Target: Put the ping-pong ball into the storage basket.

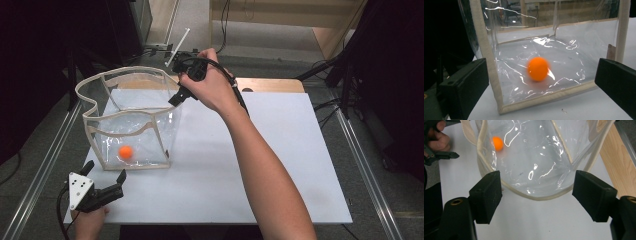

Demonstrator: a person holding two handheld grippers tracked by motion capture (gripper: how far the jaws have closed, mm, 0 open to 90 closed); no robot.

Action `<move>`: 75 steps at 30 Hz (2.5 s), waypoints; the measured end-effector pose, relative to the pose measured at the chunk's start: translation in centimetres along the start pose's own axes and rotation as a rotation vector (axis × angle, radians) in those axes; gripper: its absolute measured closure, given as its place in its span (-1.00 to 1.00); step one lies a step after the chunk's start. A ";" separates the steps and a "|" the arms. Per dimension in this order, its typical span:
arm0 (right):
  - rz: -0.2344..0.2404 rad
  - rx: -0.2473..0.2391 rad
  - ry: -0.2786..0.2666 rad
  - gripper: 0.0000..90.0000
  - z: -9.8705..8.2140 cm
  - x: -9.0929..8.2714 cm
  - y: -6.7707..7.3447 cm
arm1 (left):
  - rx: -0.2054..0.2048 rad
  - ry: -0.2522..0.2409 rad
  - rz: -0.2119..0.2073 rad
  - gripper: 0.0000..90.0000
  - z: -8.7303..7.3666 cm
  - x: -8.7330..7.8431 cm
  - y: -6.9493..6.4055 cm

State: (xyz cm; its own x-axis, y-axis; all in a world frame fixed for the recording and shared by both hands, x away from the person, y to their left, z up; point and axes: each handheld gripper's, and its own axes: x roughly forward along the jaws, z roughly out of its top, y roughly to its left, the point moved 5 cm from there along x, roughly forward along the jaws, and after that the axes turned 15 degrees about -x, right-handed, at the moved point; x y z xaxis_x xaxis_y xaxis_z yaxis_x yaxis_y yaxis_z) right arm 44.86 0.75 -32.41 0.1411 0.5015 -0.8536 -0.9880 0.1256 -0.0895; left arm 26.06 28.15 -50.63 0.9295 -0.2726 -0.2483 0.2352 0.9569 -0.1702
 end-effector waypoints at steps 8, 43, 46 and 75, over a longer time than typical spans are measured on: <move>-0.015 0.007 0.004 -0.80 -1.5 -0.2 0.9 | 0.001 0.001 -0.001 -1.00 0.0 0.0 0.0; -0.016 0.048 0.018 -1.00 -7.8 1.2 3.2 | -0.005 -0.003 0.002 -1.00 0.0 0.0 0.0; -0.015 0.043 0.021 -1.00 -8.1 1.3 3.6 | -0.004 -0.002 0.002 -1.00 0.0 0.0 0.0; -0.006 0.080 -0.006 -1.00 -13.0 3.4 6.6 | 0.005 -0.002 0.007 -1.00 0.0 0.0 -0.1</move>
State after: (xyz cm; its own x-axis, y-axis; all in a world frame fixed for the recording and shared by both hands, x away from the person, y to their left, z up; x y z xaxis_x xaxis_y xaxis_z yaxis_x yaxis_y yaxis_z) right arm 38.01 -7.90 -42.55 0.1479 0.5060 -0.8498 -0.9790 0.1969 -0.0532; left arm 26.00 28.08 -50.66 0.9318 -0.2658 -0.2471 0.2301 0.9593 -0.1638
